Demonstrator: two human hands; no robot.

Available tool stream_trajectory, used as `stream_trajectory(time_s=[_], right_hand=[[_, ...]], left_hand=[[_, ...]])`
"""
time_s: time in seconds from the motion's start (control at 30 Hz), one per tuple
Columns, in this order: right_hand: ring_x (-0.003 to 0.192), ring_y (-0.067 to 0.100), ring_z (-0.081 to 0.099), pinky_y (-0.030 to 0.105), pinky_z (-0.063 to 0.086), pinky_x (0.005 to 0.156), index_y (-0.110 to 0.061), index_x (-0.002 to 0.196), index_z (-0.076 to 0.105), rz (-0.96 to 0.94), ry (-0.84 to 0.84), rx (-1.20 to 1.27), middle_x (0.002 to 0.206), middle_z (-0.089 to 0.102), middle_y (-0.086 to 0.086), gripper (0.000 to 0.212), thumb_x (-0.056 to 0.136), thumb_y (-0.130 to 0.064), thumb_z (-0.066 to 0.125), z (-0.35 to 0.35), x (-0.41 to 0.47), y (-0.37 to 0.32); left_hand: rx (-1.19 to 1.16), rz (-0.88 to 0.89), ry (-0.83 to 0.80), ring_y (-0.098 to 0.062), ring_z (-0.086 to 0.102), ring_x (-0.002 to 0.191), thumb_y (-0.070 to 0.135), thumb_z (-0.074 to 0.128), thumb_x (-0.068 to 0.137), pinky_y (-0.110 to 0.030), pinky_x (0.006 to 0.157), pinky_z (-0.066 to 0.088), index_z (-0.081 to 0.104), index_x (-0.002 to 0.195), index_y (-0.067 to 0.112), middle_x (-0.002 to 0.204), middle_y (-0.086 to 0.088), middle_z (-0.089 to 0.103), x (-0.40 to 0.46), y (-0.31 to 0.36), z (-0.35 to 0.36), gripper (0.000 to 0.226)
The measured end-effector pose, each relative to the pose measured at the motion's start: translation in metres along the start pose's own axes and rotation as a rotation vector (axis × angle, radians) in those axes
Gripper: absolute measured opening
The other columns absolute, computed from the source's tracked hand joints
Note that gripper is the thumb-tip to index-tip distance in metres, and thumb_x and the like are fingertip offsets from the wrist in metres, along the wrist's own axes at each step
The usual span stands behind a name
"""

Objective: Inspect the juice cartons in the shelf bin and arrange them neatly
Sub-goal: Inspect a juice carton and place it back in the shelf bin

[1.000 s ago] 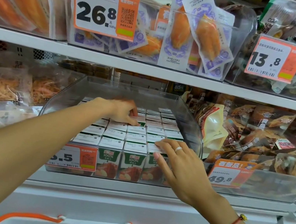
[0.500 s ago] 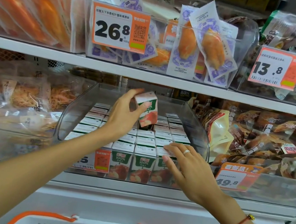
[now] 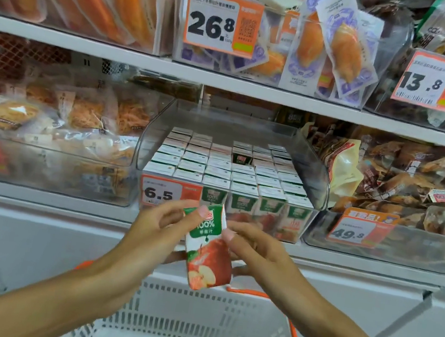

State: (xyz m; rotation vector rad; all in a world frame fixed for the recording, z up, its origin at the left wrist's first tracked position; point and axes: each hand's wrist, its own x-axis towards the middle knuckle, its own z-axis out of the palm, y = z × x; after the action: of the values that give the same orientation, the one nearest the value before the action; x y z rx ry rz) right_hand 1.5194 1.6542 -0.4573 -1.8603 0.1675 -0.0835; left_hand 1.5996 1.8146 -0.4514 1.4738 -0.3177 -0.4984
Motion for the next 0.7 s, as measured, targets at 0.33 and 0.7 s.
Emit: stream_trajectory(time_s=[0.33, 0.7], right_hand=[[0.095, 0.022, 0.071, 0.029, 0.058, 0.082, -0.011, 0.112, 0.068, 0.13, 0.057, 0.063, 0.106, 0.073, 0.008, 0.029, 0.097, -0.032, 0.054, 0.002, -0.009, 0.018], [0.08, 0.019, 0.069, 0.034, 0.057, 0.083, -0.008, 0.107, 0.067, 0.217, 0.076, -0.049, 0.105, 0.072, 0.01, 0.049, 0.097, -0.05, 0.044, -0.004, -0.006, 0.027]], left_hand=[[0.014, -0.202, -0.278, -0.008, 0.07, 0.101, 0.028, 0.061, 0.093, -0.018, 0.078, 0.057, 0.066, 0.12, 0.022, 0.111, 0.004, 0.074, -0.014, -0.025, -0.004, 0.028], [0.074, -0.241, -0.38, -0.004, 0.067, 0.106, 0.031, 0.054, 0.097, -0.018, 0.083, 0.056, 0.066, 0.121, 0.021, 0.112, 0.008, 0.073, -0.007, -0.03, -0.004, 0.029]])
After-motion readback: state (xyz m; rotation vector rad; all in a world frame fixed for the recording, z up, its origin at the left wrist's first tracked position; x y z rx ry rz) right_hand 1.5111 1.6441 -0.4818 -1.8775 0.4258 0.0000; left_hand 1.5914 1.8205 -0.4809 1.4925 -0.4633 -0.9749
